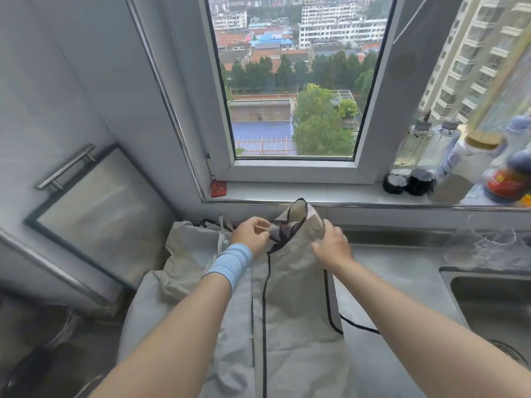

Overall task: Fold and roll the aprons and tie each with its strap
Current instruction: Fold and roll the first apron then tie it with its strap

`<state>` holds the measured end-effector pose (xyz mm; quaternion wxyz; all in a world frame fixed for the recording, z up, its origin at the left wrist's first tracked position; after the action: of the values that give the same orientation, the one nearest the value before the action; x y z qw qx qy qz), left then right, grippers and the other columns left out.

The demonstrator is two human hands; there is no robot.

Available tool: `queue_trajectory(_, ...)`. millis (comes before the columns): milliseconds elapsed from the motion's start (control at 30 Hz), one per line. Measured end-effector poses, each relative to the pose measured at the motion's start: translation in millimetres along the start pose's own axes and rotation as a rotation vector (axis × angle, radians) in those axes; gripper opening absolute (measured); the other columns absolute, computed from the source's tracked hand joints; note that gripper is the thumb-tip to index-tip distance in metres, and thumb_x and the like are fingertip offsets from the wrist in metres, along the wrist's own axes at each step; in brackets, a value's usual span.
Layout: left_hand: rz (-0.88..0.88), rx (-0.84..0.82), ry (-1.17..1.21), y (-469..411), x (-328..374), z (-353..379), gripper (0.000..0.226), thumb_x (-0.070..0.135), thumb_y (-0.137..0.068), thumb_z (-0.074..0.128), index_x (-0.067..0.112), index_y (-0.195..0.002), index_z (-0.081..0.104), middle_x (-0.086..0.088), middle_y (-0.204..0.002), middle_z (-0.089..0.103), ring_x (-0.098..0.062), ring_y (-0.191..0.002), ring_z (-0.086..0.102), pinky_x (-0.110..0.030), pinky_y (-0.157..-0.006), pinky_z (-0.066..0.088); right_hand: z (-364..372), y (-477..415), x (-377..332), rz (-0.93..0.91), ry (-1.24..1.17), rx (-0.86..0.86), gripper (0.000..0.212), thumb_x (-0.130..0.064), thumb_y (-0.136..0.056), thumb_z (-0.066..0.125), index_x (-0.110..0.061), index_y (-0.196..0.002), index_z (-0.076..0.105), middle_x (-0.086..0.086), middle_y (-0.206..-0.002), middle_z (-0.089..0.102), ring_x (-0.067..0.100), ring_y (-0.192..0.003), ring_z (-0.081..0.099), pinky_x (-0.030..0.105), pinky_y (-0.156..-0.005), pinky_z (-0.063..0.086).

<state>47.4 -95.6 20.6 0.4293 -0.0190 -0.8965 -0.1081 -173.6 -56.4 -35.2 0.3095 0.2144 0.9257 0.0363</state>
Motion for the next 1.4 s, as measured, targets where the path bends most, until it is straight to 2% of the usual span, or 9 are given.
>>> queue_trajectory(100, 0.005, -0.130, -0.209, 7.6, -27.0, 37.0, 0.021, 0.015, -0.089, 0.054, 0.029, -0.099, 0.067, 0.008, -0.101, 0.070, -0.015, -0.098, 0.064, -0.020, -0.085, 0.046, 37.7, 13.5, 13.8, -0.088, 0.193, -0.125, 0.087, -0.015, -0.088, 0.056, -0.025, -0.157, 0.003, 0.011, -0.158, 0.019, 0.033, -0.138, 0.031, 0.043, -0.108, 0.034)
queue_trajectory(233, 0.045, -0.328, -0.579, 22.8, -70.6, 95.7, 0.034, 0.027, -0.092, 0.052, 0.035, -0.125, 0.059, 0.006, -0.136, 0.053, -0.020, -0.121, 0.053, -0.033, -0.101, 0.044, 79.1, 37.4, 31.8, -0.230, 0.521, -0.068, 0.098, 0.000, -0.079, 0.052, -0.027, -0.157, -0.001, 0.017, -0.160, -0.024, 0.036, -0.150, -0.006, 0.047, -0.115, 0.023)
queue_trajectory(400, 0.075, -0.578, -0.897, 51.8, -133.8, 145.7, 0.086, 0.043, -0.084, 0.063, 0.035, -0.152, 0.011, 0.004, -0.161, -0.010, -0.021, -0.149, 0.002, -0.047, -0.115, 0.025, 120.5, 49.6, 42.7, -0.413, 0.573, -0.043, 0.092, -0.022, -0.075, 0.064, -0.021, -0.156, 0.022, 0.022, -0.162, 0.000, 0.039, -0.149, 0.015, 0.058, -0.106, 0.033)
queue_trajectory(467, 0.038, -0.611, -0.976, 57.9, -157.9, 149.0, 0.104, 0.047, -0.076, 0.068, 0.037, -0.152, -0.001, 0.001, -0.160, -0.019, -0.023, -0.149, -0.005, -0.049, -0.117, 0.016, 144.1, 44.7, 46.8, -0.481, 0.612, -0.161, 0.087, -0.040, -0.085, 0.057, -0.030, -0.157, 0.008, 0.015, -0.162, -0.013, 0.034, -0.151, 0.003, 0.057, -0.117, 0.016)
queue_trajectory(567, 0.083, -0.571, -1.049, 52.9, -159.7, 141.8, 0.098, 0.058, -0.065, 0.067, 0.040, -0.148, 0.018, -0.002, -0.160, 0.005, -0.025, -0.145, 0.011, -0.045, -0.113, 0.018, 159.4, 31.0, 53.5, -0.452, 0.645, -0.338, 0.083, -0.054, -0.088, 0.041, -0.037, -0.155, -0.004, 0.012, -0.163, -0.015, 0.028, -0.150, -0.013, 0.058, -0.118, -0.002)
queue_trajectory(733, 0.264, -0.258, -0.929, 10.5, -107.6, 128.2, 0.038, 0.048, -0.088, 0.049, 0.033, -0.121, 0.058, 0.003, -0.128, 0.048, -0.021, -0.122, 0.039, -0.035, -0.100, 0.031, 150.7, 8.6, 37.6, -0.492, 0.622, -0.285, 0.073, -0.051, -0.081, 0.042, -0.034, -0.150, 0.027, 0.015, -0.159, 0.018, 0.033, -0.145, 0.016, 0.053, -0.112, 0.018)
queue_trajectory(867, 0.272, -0.280, -0.897, -19.0, -98.7, 143.0, 0.058, 0.039, -0.090, 0.056, 0.025, -0.142, 0.035, -0.001, -0.151, 0.029, -0.023, -0.139, 0.025, -0.039, -0.109, 0.032, 118.7, -16.1, 17.2, -0.618, 0.550, 0.034, 0.065, -0.034, -0.077, 0.045, -0.025, -0.142, 0.045, 0.017, -0.155, 0.031, 0.037, -0.134, 0.035, 0.053, -0.105, 0.034)
queue_trajectory(1067, 0.015, -0.532, -1.017, -25.4, -148.7, 157.0, 0.123, 0.058, -0.066, 0.073, 0.030, -0.153, -0.010, 0.001, -0.160, -0.019, -0.024, -0.148, -0.014, -0.052, -0.119, 0.003, 128.9, -64.4, 46.4, -0.625, 0.722, -0.228, 0.076, -0.049, -0.090, 0.042, -0.034, -0.156, 0.007, 0.012, -0.164, -0.002, 0.031, -0.150, -0.006, 0.053, -0.118, 0.009)
queue_trajectory(1400, 0.114, -0.382, -0.964, 9.2, -143.0, 146.3, 0.101, 0.059, -0.077, 0.056, 0.028, -0.154, -0.001, 0.000, -0.161, -0.014, -0.022, -0.148, -0.014, -0.046, -0.120, -0.004, 141.4, -10.3, 39.1, -0.659, 0.692, -0.145, 0.062, -0.042, -0.096, 0.037, -0.020, -0.154, 0.027, 0.017, -0.163, 0.013, 0.034, -0.151, 0.007, 0.056, -0.118, 0.013)
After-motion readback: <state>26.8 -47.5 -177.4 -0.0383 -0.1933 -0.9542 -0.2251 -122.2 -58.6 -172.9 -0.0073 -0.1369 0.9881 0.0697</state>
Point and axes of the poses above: each hand's wrist, its own y-axis away from the middle knuckle, its own z-axis out of the palm, x = y × z, the point moved 9 cm from there along -y, towards the middle knuckle
